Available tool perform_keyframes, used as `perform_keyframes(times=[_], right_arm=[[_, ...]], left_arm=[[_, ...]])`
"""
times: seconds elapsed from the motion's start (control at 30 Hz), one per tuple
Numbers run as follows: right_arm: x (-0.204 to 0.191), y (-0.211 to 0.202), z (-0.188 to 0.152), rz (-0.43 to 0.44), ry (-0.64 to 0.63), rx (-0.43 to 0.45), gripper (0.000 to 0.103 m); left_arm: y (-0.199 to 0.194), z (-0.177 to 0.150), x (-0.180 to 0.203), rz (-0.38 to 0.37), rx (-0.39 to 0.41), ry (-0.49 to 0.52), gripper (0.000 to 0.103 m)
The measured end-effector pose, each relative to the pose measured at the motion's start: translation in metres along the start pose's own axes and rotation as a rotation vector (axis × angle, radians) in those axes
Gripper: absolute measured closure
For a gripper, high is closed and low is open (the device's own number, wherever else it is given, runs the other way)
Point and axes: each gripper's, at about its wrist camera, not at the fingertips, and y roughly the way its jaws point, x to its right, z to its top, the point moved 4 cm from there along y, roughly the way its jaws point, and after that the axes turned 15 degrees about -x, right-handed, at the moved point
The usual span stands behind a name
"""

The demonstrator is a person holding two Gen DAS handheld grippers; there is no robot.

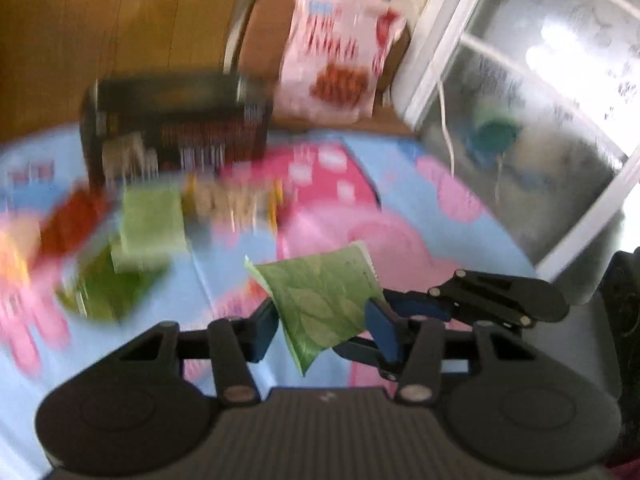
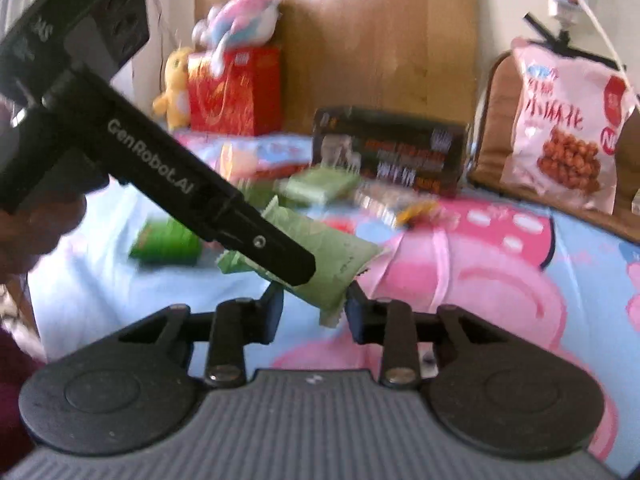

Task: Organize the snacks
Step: 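Carry the leaf-pattern packet over the black box and release it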

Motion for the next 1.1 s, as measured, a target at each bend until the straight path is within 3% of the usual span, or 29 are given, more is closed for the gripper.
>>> perform_keyframes(times=[0.17,0.27,0.43,0.6,0.63,0.7,0.83,0.93,1.03,1.1], right_arm=[[0.024,0.020,0.065,-0.039,0.009,0.112,0.067],[0.039,0.048,0.110,-0.058,0.009,0.149,0.067],[0.068,0.110,0.163,-0.052,0.054,0.112,0.065],[0.086,0.153,0.173,-0.092,0.114,0.044,0.058],[0.087,0.154,0.172,-0.103,0.127,0.045,0.055],[0.087,0.150,0.170,-0.103,0.143,0.060,0.040],[0.077,0.118,0.158,-0.090,0.154,0.097,0.039],[0.060,0.094,0.144,0.026,0.165,0.104,0.039],[0.029,0.091,0.130,0.173,0.149,0.035,0.043],[0.006,0.101,0.126,0.243,0.138,-0.040,0.054]], left_arm=[[-0.018,0.073,-0.029,0.067,0.138,-0.002,0.053],[-0.012,0.119,-0.057,0.097,0.173,-0.038,0.052],[0.015,0.174,-0.114,0.101,0.144,-0.114,0.051],[0.050,0.193,-0.142,0.160,0.077,-0.149,0.036],[0.053,0.193,-0.146,0.174,0.077,-0.154,0.028],[0.047,0.190,-0.150,0.175,0.085,-0.161,0.025],[-0.011,0.167,-0.168,0.150,0.180,-0.187,0.025],[-0.056,0.121,-0.193,0.175,0.258,-0.252,0.025],[-0.079,0.069,-0.219,0.235,0.267,-0.345,0.025],[-0.080,0.039,-0.233,0.237,0.241,-0.410,0.025]])
